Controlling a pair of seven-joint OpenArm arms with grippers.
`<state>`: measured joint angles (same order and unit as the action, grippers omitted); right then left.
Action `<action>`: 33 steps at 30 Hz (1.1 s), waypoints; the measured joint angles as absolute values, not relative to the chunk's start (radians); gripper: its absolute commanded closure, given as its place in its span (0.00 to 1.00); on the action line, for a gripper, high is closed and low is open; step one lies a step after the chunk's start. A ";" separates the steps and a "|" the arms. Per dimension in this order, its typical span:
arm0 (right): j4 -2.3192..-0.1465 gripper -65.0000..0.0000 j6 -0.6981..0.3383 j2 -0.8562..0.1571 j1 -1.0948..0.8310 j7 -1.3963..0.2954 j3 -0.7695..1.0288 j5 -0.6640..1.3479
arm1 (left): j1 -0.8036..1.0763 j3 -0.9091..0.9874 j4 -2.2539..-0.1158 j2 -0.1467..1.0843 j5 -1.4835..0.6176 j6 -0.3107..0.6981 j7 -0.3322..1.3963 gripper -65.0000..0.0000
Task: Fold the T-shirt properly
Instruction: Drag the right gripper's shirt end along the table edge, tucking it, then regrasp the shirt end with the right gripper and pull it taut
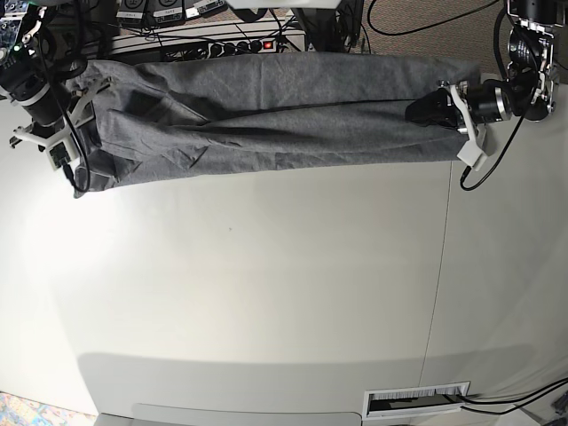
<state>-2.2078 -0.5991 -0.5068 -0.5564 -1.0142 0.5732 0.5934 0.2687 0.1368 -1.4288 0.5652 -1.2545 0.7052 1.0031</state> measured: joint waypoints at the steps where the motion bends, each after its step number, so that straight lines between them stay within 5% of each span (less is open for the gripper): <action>1: -2.208 0.71 -0.599 -0.505 -0.548 -1.008 0.573 0.605 | 0.269 0.137 -1.429 0.565 -1.253 0.705 1.000 1.00; 4: -2.208 0.72 -0.599 -0.475 -0.518 -1.006 0.573 0.635 | 0.268 0.137 -1.428 0.565 -1.252 0.705 0.999 1.00; 9: -2.161 1.00 -0.599 -0.448 -0.517 -0.993 0.488 0.622 | 0.268 0.137 -1.428 0.566 -1.265 0.704 0.996 1.00; 17: -1.950 1.00 -0.600 -0.448 -0.475 -0.787 0.281 0.348 | 0.268 0.137 -1.428 0.565 -1.267 0.704 0.996 1.00; 33: -1.655 1.00 -0.599 -0.445 -0.247 -0.739 0.205 0.333 | 0.202 0.133 -1.422 0.562 -1.237 0.696 1.002 1.00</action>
